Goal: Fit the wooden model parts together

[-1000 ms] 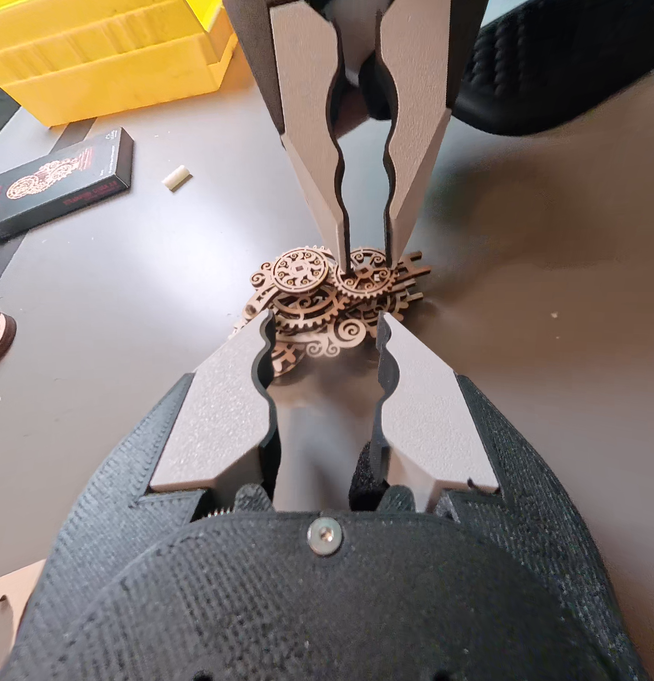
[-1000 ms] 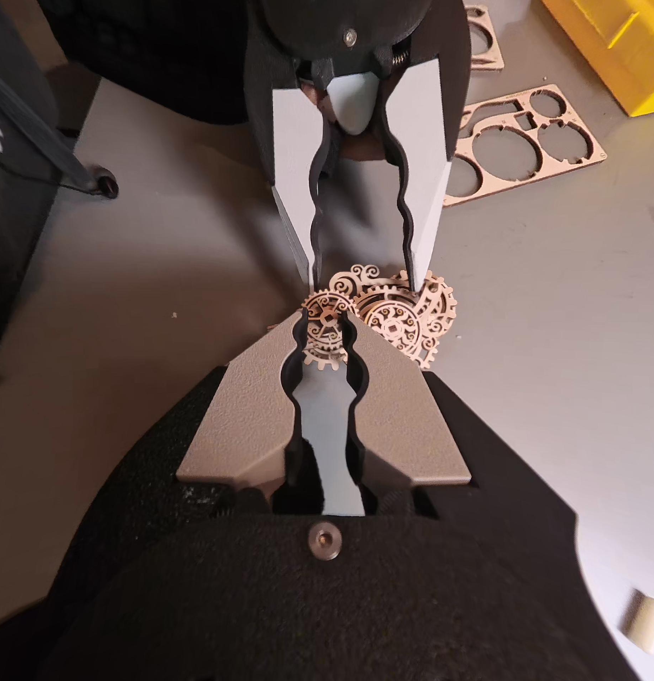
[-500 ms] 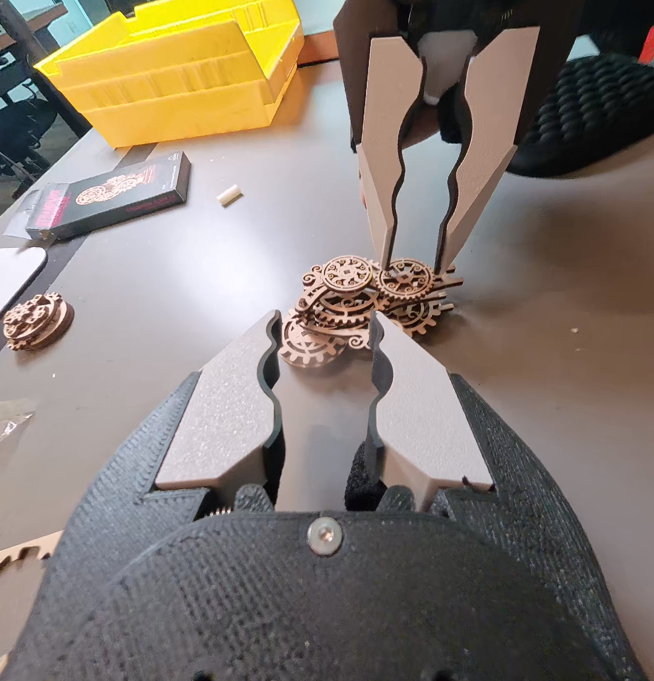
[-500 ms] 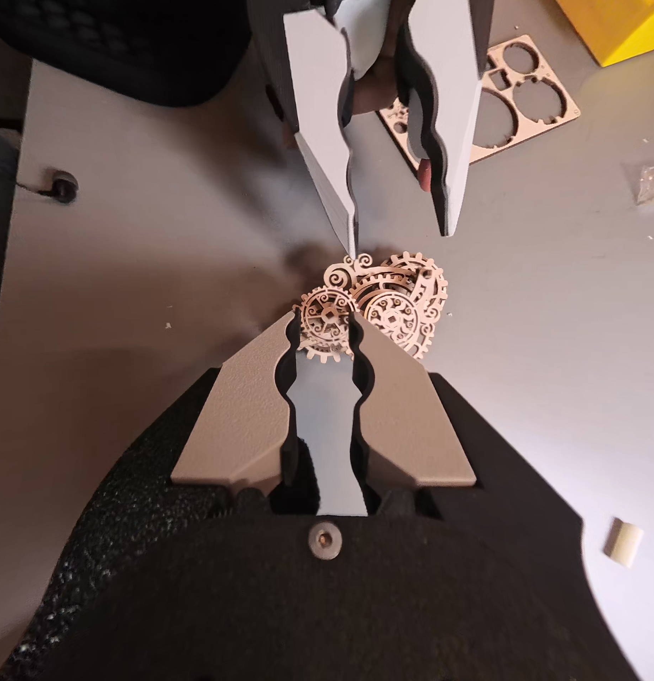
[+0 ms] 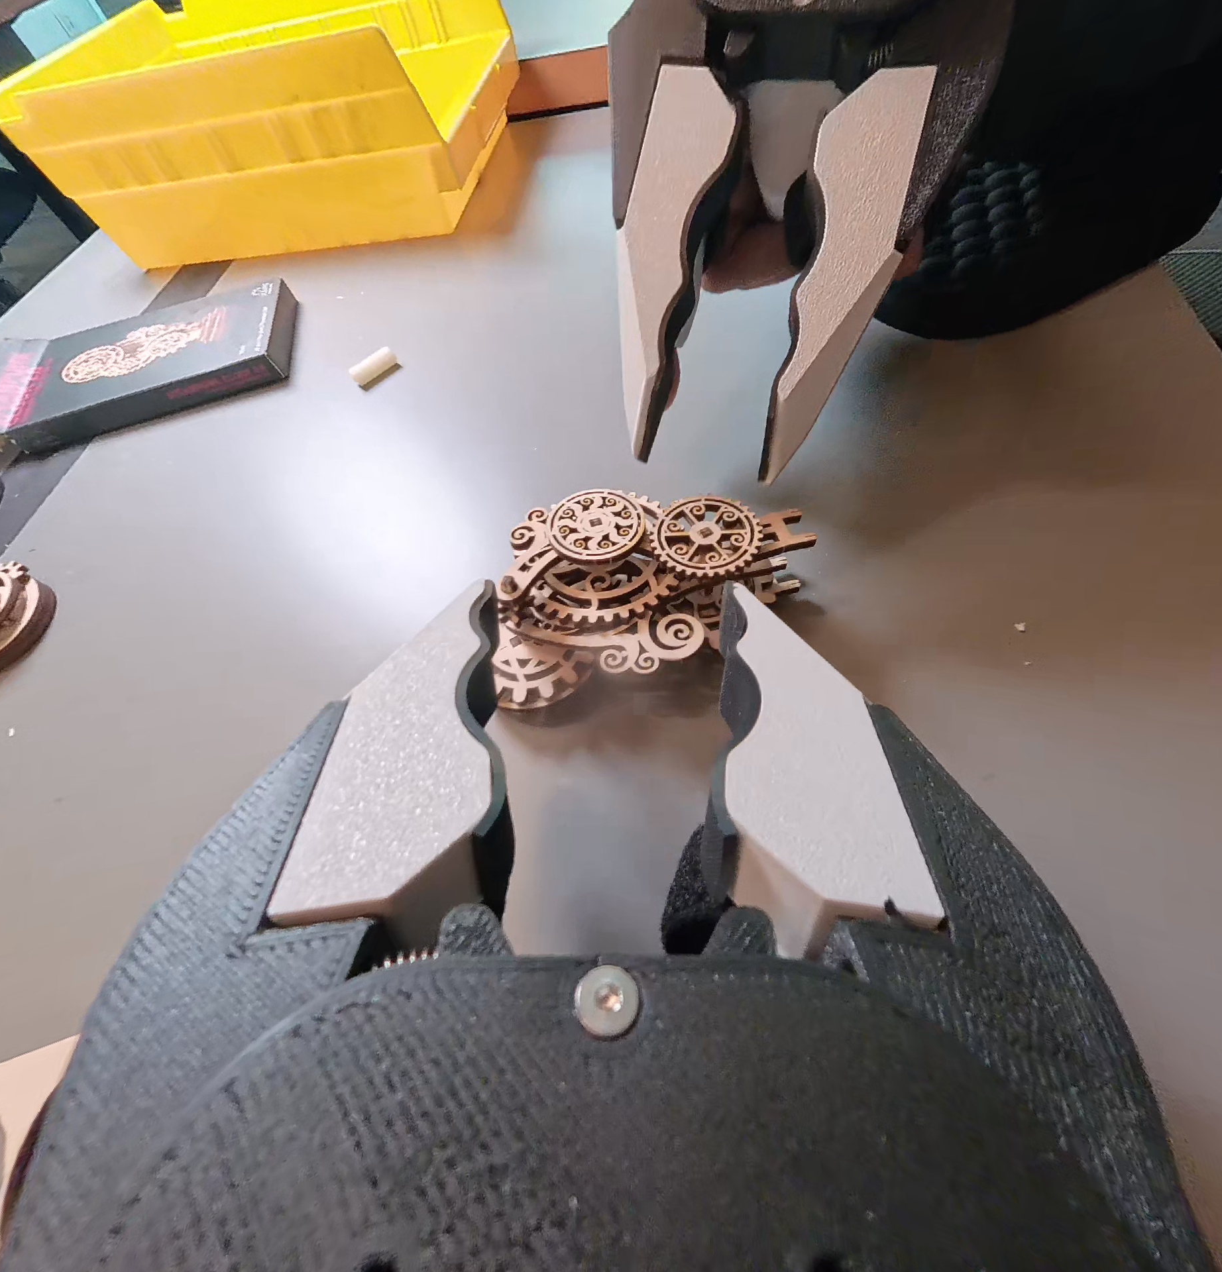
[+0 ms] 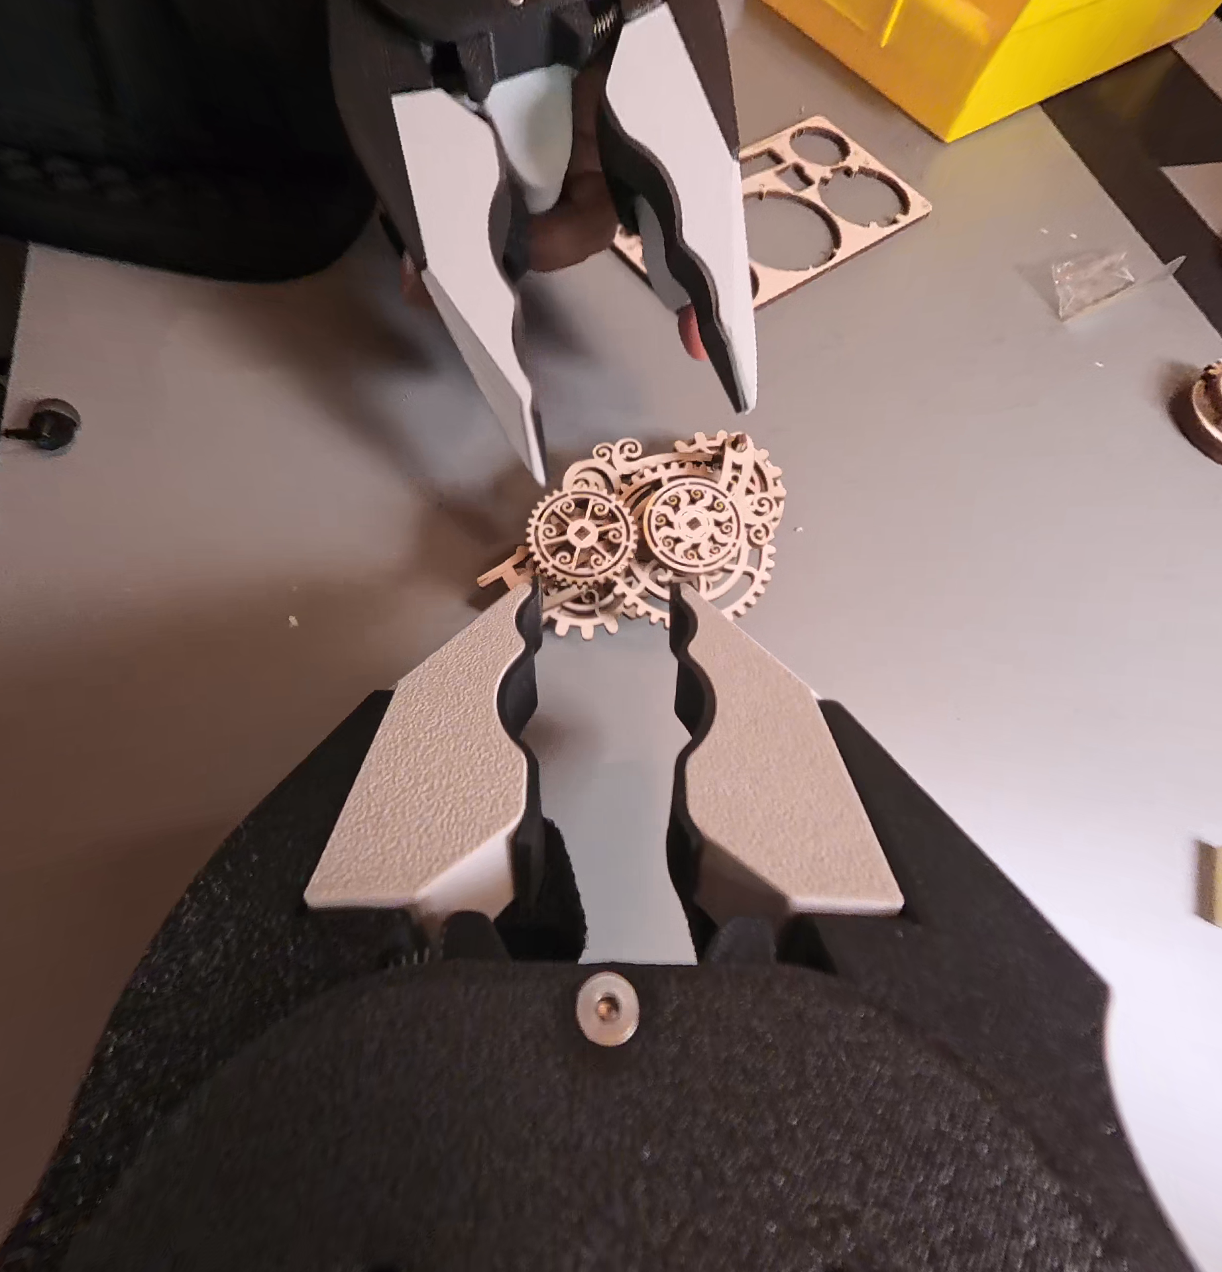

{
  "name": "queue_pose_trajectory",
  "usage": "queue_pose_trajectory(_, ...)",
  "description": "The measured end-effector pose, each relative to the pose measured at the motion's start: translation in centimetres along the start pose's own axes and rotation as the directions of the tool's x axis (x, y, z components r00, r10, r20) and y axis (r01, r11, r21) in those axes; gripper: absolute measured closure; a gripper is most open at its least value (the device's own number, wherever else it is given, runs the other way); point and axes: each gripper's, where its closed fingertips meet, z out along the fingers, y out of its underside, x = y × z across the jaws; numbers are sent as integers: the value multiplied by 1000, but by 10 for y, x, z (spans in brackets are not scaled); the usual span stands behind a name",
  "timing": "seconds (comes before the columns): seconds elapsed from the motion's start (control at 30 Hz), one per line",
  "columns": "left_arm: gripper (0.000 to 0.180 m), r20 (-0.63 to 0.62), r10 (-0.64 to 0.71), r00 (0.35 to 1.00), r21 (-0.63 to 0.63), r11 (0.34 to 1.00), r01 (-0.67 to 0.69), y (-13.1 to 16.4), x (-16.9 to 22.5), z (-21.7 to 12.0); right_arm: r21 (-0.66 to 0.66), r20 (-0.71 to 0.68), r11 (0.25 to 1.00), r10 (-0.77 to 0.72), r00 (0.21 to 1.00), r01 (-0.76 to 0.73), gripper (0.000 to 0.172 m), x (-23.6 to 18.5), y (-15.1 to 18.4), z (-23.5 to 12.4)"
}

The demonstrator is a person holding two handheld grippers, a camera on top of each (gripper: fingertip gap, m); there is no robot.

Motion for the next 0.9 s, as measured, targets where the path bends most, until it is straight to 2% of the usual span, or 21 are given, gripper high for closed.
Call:
queue_pose_trajectory(0.13,117,27,0,1000,-20,1000,0,3,0,7,98,6,994,38,999,-39,137,7,-5,-1)
queue_pose_trajectory(0.2,120,46,3,999,-21,1000,-2,3,-3,7,154,-30,985,86,996,-80,139,23,-4,-9)
queue_pose_trajectory(0.33,123,70,11,998,-24,1000,-9,7,-10,4,232,-190,951,251,949,-205,141,75,16,-31)
queue_pose_trajectory(0.47,125,89,-6,996,-40,999,10,13,-21,-3,219,-376,950,291,880,-221,142,113,40,-49)
queue_pose_trajectory(0.6,137,92,-37,995,-80,996,44,23,-28,-9,221,-282,940,318,905,-261,142,100,37,-36)
queue_pose_trajectory(0.7,145,49,-60,997,-99,993,64,27,-24,-10,188,-180,959,248,952,-214,143,75,25,-19)
queue_pose_trajectory(0.9,149,-4,-48,999,-102,994,47,25,-17,-16,61,-97,995,85,992,-79,149,44,22,11)
